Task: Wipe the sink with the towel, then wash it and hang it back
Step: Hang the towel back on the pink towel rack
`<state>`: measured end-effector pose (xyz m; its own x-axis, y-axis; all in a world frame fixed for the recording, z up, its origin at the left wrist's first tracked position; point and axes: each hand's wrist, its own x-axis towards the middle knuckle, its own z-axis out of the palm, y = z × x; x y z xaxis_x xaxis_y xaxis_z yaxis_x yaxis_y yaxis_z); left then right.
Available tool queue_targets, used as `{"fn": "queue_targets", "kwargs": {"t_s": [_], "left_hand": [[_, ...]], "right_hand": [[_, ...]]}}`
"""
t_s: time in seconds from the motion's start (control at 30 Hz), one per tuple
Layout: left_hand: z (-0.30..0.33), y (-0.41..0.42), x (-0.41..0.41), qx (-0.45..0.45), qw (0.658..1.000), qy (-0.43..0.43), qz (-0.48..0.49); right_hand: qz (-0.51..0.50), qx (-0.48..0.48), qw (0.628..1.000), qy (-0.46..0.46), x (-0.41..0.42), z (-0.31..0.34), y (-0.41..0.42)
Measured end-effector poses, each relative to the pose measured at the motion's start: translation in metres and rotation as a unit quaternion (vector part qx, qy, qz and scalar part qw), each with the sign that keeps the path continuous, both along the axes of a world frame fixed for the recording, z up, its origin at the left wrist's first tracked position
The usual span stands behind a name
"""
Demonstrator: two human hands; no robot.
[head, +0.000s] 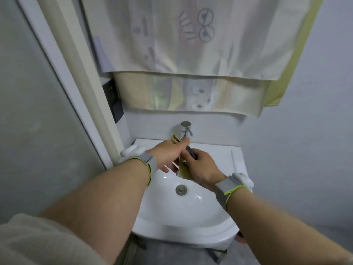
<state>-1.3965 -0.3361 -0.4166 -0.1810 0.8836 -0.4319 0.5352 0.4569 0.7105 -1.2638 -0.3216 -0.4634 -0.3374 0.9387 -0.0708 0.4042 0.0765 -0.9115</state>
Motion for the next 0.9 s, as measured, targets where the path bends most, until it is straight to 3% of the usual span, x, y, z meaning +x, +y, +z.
{"fn": "queue_targets", "kwargs": {"t_s": [0.17,0.33,0.47,0.63,0.73,0.9], "left_hand": [[-0.001,-0.012,-0.002,0.109,0.988,-0.071,0.086],[-0.011,-0.031,0.003,0.136,0.979,-0.109,0.105],[-0.008,-0.035,0.036,0.151,0.974,-0.151,0.078],[0.021,-0.029,0.11,0.148,0.958,-0.245,0.015],[0.042,-0.026,0.157,0.147,0.946,-0.288,-0.007],[0.068,-0.009,0.264,0.133,0.93,-0.338,-0.054]], "right_hand": [[0.023,-0.028,0.997,0.068,-0.012,0.031,-0.038],[0.023,-0.046,0.996,0.075,-0.003,0.045,-0.072],[-0.054,-0.022,0.998,-0.014,0.04,0.041,-0.074],[-0.188,-0.001,0.982,-0.033,0.128,0.051,-0.072],[-0.258,-0.005,0.966,-0.009,0.176,0.061,-0.071],[-0.342,-0.028,0.933,0.108,0.285,0.089,-0.073]]}}
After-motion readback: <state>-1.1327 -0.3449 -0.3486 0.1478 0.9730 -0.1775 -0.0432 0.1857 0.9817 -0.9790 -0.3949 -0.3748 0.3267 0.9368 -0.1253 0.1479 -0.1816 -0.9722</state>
